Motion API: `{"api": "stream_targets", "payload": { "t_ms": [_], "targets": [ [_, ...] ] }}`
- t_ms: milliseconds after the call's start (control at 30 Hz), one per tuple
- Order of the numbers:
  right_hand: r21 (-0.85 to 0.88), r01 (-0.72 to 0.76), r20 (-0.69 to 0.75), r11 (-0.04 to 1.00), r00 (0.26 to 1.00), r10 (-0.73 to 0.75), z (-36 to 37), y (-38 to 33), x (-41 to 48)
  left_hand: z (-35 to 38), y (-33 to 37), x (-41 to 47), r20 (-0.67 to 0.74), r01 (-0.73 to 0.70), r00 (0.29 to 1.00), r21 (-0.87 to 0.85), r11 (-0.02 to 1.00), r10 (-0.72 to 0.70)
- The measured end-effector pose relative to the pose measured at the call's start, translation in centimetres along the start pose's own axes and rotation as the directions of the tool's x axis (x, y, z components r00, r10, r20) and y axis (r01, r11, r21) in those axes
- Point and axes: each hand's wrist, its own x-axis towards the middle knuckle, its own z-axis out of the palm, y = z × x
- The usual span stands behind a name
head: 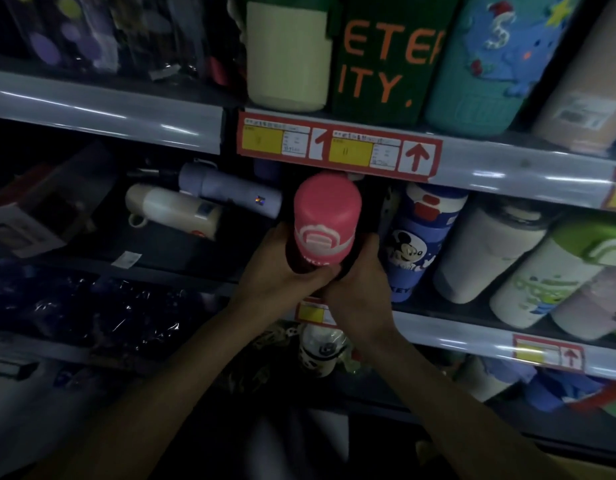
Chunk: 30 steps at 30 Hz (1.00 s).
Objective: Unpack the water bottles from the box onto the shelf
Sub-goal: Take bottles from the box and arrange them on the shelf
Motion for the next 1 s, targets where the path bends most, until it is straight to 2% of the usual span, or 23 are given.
{"api": "stream_targets", "payload": {
  "t_ms": [100, 267, 400, 467, 600, 700, 767, 900, 1000],
  "targets": [
    [-0.016, 0.053, 0.019, 0.998, 0.998, -0.053, -0.4, -0.1, -0.3, -0.6, 0.4, -0.9, 0.051, -0.035, 0.998, 0.052, 0.998, 0.032],
    [0.129, 0.059, 0.068, 0.990, 0.995, -0.068, -1.9, 0.1, -1.4, -1.7, -0.5, -1.9, 0.160, -0.010, 0.987, 0.055, 0.998, 0.001],
    [0.152, 0.065, 0.063, 0.986, 0.995, -0.075, -2.4, 0.6, -1.8, -1.7, -0.7, -2.7, 0.171, -0.056, 0.985, 0.086, 0.995, 0.041],
    [0.111, 0.106, 0.052, 0.988, 0.992, -0.113, -2.0, 0.2, -1.5, -1.3, -0.7, -3.2, 0.113, -0.044, 0.993, 0.050, 0.998, 0.038],
    [0.110, 0.166, 0.055, 0.980, 0.983, -0.173, 0.2, -1.1, -0.9, -1.8, -1.2, -3.5, -0.095, -0.016, 0.995, 0.058, 0.998, 0.021],
    [0.172, 0.176, 0.077, 0.969, 0.978, -0.192, 1.6, -2.6, -0.9, -3.0, -2.0, -2.9, -0.154, 0.016, 0.988, 0.087, 0.996, -0.003],
    [0.205, 0.176, 0.070, 0.963, 0.978, -0.194, 1.9, -3.4, -1.0, -3.7, -1.6, -3.0, -0.134, 0.031, 0.991, 0.100, 0.995, -0.017],
    [0.276, 0.148, 0.073, 0.950, 0.982, -0.175, 1.1, -3.5, -1.2, -4.5, 0.2, -3.8, -0.011, 0.016, 1.000, -0.142, 0.990, -0.018],
    [0.315, 0.115, 0.121, 0.942, 0.980, -0.160, -0.6, -2.3, -1.7, -4.5, -0.2, -3.2, -0.041, 0.022, 0.999, -0.173, 0.985, -0.029]
  ]
}}
